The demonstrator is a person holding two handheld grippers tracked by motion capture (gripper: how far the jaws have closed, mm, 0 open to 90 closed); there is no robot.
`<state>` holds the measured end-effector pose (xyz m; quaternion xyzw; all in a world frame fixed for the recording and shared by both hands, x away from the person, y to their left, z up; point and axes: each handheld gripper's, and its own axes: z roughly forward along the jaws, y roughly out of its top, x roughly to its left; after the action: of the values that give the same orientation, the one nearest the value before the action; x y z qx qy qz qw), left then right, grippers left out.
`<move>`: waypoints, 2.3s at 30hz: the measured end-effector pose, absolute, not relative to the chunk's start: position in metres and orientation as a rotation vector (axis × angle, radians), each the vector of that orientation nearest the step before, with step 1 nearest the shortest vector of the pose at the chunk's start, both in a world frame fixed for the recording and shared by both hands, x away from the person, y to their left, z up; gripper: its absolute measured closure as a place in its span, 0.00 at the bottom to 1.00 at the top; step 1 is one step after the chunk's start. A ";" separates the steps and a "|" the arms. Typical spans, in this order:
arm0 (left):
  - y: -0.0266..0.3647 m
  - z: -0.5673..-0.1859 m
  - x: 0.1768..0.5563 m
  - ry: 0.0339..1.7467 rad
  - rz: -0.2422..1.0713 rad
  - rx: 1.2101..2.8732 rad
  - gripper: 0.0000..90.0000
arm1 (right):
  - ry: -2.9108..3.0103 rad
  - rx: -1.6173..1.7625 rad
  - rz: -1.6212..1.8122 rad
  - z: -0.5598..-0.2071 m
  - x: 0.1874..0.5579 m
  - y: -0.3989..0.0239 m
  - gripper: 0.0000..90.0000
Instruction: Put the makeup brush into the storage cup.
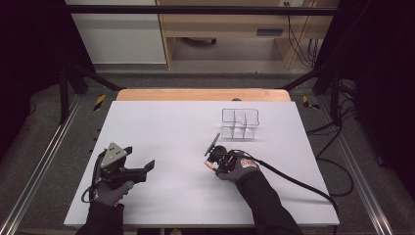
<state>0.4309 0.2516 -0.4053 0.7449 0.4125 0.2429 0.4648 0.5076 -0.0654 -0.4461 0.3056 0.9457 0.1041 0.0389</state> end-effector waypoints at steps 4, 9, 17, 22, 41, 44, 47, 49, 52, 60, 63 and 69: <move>0.251 -0.406 0.431 1.010 0.595 1.834 0.06 | 2.898 0.947 0.321 -0.446 0.508 -0.064 0.89; 0.251 -0.406 0.431 1.012 0.595 1.834 0.06 | 2.908 0.957 0.315 -0.446 0.509 -0.065 0.92; 0.250 -0.406 0.431 1.009 0.596 1.837 0.06 | 2.916 0.960 0.314 -0.446 0.510 -0.065 0.93; 0.250 -0.405 0.430 1.009 0.598 1.835 0.06 | 2.920 0.978 0.316 -0.446 0.512 -0.065 0.93; 0.250 -0.406 0.431 1.013 0.594 1.837 0.06 | 2.853 0.951 0.493 -0.416 0.502 -0.077 0.93; 0.250 -0.407 0.431 1.014 0.594 1.838 0.06 | 2.837 0.953 0.541 -0.411 0.500 -0.079 0.93; 0.250 -0.407 0.431 1.017 0.592 1.838 0.06 | 2.823 0.953 0.591 -0.407 0.499 -0.081 0.93; 0.250 -0.408 0.431 1.019 0.591 1.838 0.06 | 2.816 0.956 0.619 -0.405 0.498 -0.082 0.93; 0.250 -0.408 0.432 1.019 0.591 1.838 0.06 | 2.789 0.967 0.656 -0.400 0.496 -0.084 0.93; 0.251 -0.407 0.431 1.023 0.592 1.830 0.06 | 2.695 0.971 0.822 -0.387 0.492 -0.091 0.93; 0.252 -0.407 0.431 1.025 0.594 1.828 0.06 | 2.645 0.968 0.897 -0.383 0.490 -0.093 0.93; 0.253 -0.407 0.432 1.029 0.596 1.822 0.06 | 2.538 0.989 1.030 -0.372 0.489 -0.099 0.93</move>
<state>0.4317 0.2526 -0.4066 0.7417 0.4188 0.2425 0.4644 0.4885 -0.0987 -0.3719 0.3373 0.8659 0.3512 0.1144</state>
